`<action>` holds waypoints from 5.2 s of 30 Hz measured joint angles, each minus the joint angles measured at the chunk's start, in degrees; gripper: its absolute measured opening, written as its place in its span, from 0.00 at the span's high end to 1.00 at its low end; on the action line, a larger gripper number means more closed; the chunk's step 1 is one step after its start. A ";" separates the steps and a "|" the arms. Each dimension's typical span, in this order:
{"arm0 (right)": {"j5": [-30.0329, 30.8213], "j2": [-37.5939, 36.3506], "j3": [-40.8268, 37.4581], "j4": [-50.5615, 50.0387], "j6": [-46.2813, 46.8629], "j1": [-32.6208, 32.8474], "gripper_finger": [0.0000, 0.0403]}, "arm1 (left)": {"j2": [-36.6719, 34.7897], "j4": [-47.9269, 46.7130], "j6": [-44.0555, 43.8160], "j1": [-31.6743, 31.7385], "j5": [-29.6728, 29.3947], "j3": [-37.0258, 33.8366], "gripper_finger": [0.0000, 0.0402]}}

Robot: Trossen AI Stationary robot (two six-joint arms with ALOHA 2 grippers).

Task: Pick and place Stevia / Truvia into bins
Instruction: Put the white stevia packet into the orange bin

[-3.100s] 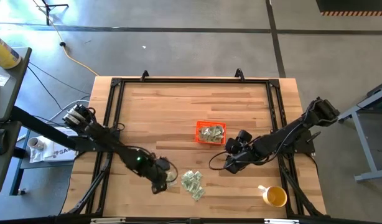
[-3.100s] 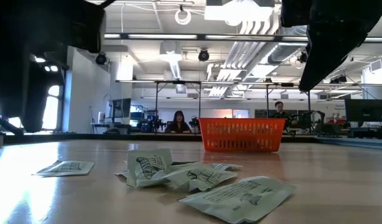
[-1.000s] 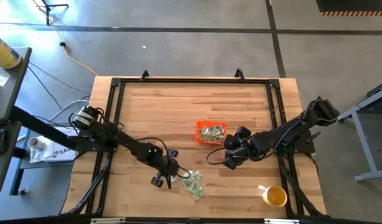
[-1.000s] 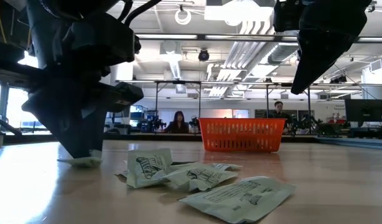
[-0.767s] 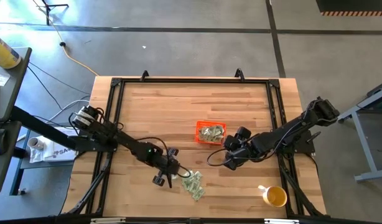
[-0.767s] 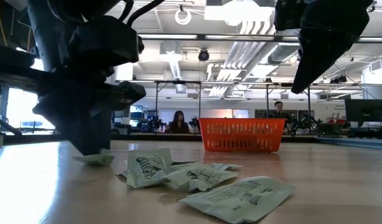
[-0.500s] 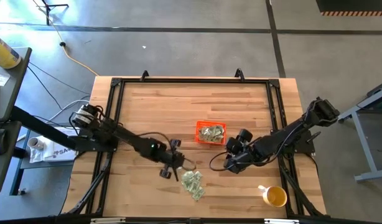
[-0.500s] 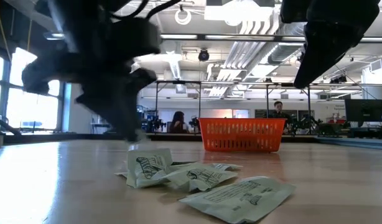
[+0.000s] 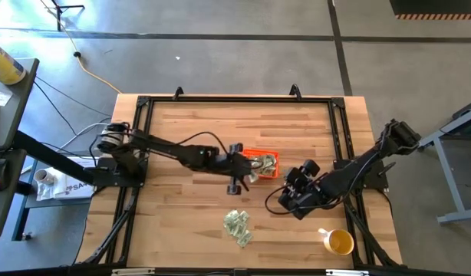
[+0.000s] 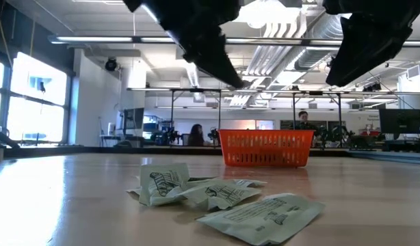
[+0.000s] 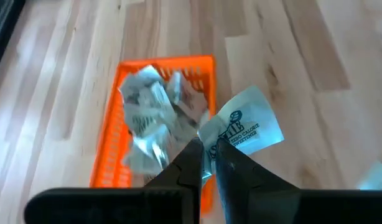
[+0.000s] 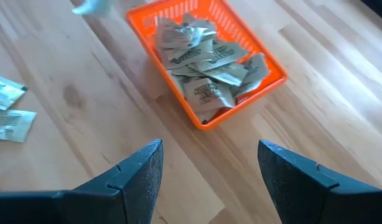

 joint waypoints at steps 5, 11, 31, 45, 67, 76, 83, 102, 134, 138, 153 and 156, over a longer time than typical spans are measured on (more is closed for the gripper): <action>-0.12 -0.10 0.00 -0.52 0.04 -0.07 0.37 | 5.91 1.45 0.68 3.84 0.54 3.39 0.85; -2.39 -0.07 0.00 -0.51 0.48 -0.04 0.37 | 11.35 -0.16 -6.75 7.43 1.11 8.09 0.83; -3.49 -0.05 0.00 -0.82 -7.67 0.22 0.37 | 6.07 -37.39 -16.94 -2.72 9.03 14.47 0.38; -6.62 2.73 0.00 3.58 -14.43 0.88 0.37 | 7.70 -15.82 -50.43 -12.24 9.79 3.15 0.40; -8.98 10.33 0.00 7.30 -2.74 6.57 0.37 | 15.39 -16.91 -53.09 -18.83 -6.25 3.50 0.35; -7.73 10.31 0.00 7.19 -1.86 6.16 0.37 | 15.44 -28.11 -49.03 -16.79 -13.58 3.37 0.52; -7.34 10.29 0.00 6.77 0.24 6.16 0.37 | 13.54 -31.63 -42.76 -12.47 -6.88 5.65 0.72; -6.91 10.26 0.00 5.18 0.21 6.16 0.37 | 8.93 -37.92 -37.46 -4.27 12.74 9.65 0.84; -12.73 10.22 0.00 5.37 -3.02 0.97 0.37 | 15.47 -36.88 -42.95 -2.60 19.46 9.69 0.69; -12.95 10.22 0.00 5.36 -3.02 0.14 0.37 | 14.61 -37.21 -42.15 -2.61 19.61 9.78 0.78; -9.28 9.23 0.00 4.45 -1.16 0.41 0.37 | 10.70 -39.46 -34.46 1.70 11.79 22.01 0.93; -5.39 7.01 0.00 2.70 2.48 2.76 0.37 | 10.69 -38.99 -32.33 3.90 10.57 24.98 0.94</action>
